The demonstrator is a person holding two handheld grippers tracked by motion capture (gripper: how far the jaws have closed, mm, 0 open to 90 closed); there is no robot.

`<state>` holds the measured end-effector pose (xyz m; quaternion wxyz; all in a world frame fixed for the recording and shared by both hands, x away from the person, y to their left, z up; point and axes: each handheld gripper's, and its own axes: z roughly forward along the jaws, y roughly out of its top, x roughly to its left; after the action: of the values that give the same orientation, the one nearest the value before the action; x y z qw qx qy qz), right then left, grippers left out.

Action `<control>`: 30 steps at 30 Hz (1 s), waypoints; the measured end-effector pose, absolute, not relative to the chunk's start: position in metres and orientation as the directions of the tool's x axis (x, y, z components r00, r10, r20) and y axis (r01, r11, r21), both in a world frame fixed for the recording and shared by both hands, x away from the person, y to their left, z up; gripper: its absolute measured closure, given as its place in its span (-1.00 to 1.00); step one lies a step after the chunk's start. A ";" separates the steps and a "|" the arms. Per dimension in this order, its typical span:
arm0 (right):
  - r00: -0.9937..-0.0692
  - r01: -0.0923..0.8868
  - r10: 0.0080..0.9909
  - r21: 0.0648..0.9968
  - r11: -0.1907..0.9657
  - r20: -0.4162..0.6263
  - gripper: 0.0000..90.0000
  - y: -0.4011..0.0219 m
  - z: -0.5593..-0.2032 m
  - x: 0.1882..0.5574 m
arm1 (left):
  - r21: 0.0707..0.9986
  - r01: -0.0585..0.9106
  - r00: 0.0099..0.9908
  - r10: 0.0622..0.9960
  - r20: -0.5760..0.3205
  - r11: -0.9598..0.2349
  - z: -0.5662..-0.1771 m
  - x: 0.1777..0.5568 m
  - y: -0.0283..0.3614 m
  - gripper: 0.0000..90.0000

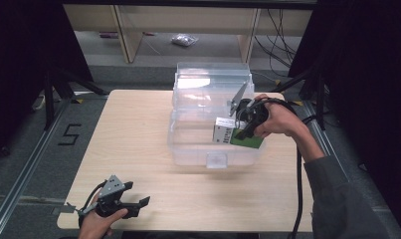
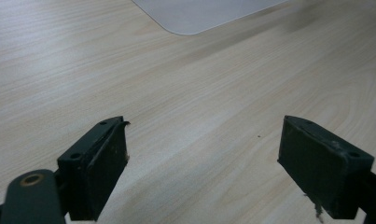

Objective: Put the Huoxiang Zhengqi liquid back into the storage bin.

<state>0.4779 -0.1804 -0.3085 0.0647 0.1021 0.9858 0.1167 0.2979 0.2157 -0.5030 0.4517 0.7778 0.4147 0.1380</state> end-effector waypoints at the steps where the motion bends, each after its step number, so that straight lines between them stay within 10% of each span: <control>1: -0.971 0.186 0.216 0.243 0.952 -0.104 0.45 -0.180 -0.308 0.478 | 0.817 0.520 0.618 0.770 -0.160 -0.248 -0.503 0.298 0.216 -0.67; 30: -0.969 0.210 0.234 0.245 0.946 -0.073 0.44 -0.187 -0.357 0.525 | 0.818 0.521 0.616 0.771 -0.163 -0.244 -0.503 0.298 0.216 -0.67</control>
<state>0.5253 -0.1870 -0.3567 0.0505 0.1128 0.9852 0.1185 0.2979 0.2162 -0.5029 0.4529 0.7764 0.4160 0.1379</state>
